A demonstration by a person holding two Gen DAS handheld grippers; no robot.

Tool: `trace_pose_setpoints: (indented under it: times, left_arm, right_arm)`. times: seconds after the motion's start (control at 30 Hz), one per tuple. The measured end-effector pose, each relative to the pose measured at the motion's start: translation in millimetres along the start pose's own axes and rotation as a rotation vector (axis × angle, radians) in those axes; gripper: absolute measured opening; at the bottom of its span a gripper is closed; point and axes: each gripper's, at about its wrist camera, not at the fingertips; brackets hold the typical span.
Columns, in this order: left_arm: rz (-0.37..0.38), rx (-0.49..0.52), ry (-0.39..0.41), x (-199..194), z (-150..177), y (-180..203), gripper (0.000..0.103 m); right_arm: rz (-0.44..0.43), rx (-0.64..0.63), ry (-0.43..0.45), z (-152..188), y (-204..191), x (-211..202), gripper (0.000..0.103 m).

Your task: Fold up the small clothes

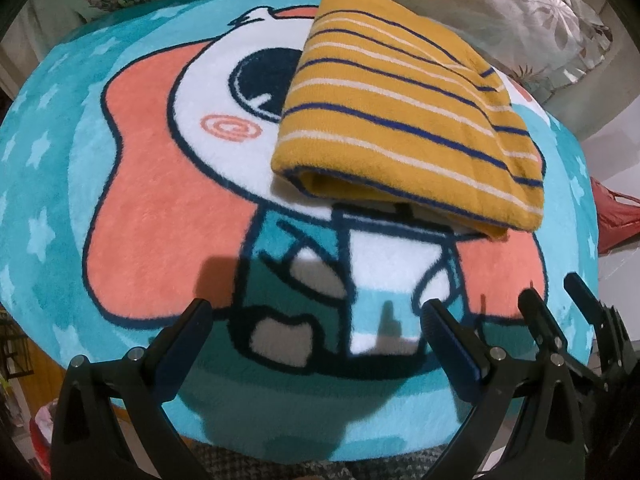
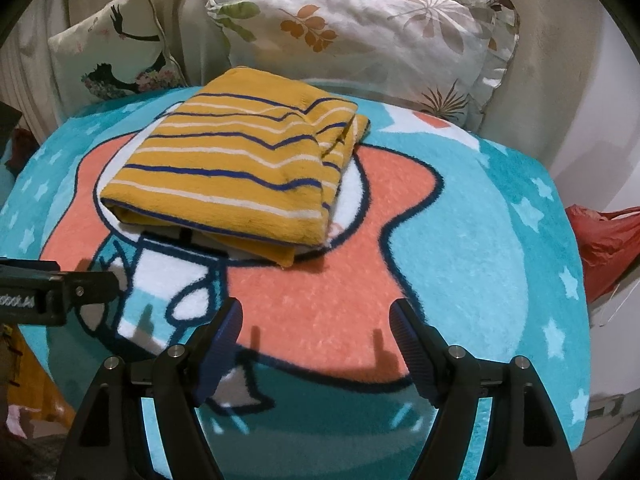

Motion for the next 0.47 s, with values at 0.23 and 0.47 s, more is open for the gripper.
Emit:
trace_pose_setpoints:
  times: [0.23, 0.47]
  left_arm:
    - [-0.021, 0.024, 0.044, 4, -24, 3, 0.103]
    - [0.043, 0.092, 0.038, 7, -20, 28, 0.103]
  right_arm:
    - [-0.004, 0.017, 0.032, -2, 3, -4, 0.081]
    - [-0.011, 0.051, 0.020, -2, 10, -1, 0.082]
Point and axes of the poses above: each gripper's, at about its wrist camera, not at the fingertips, and x roughly the way its jaws point, y to its right, z to its underside, and after that the axes turned 14 degrees about y, right-handed
